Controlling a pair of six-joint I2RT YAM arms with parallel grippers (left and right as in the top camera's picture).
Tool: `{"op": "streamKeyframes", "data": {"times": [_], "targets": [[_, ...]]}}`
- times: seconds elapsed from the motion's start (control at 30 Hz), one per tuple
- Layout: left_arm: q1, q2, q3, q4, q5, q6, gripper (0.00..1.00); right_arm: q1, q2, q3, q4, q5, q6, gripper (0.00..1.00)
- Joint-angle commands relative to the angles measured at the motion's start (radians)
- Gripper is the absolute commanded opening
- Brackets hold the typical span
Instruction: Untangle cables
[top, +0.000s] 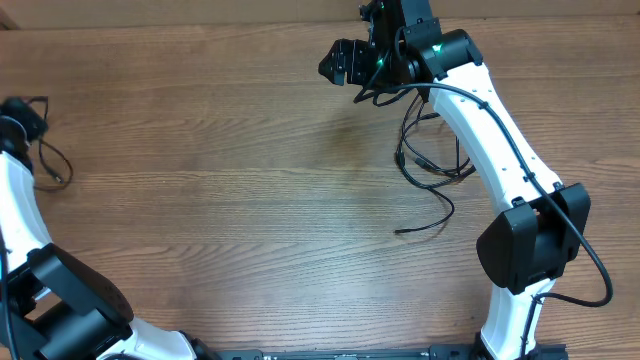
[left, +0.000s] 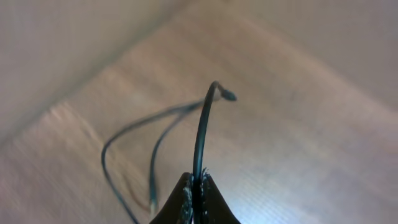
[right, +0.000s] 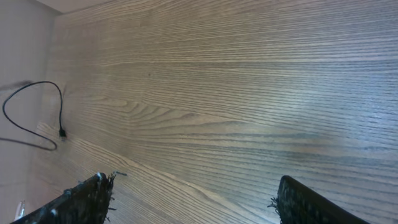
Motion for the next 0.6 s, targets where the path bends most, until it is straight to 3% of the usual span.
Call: {"op": "streamKeyframes", "data": {"times": [0.0,0.3,0.57], "targets": [[0.006,-0.006,0.068,0.057,0.038,0.024,0.04,0.0,-0.008,0.016,0.011,-0.001,0.005,0.84],[0.006,0.142,0.068,0.134,-0.061,0.023,0.04,0.0,-0.008,0.016,0.009,-0.002,0.005,0.84],[0.009,0.246,0.068,-0.034,-0.286,-0.129,0.04,0.0,-0.008,0.015,0.007,-0.001,0.005,0.84]]}}
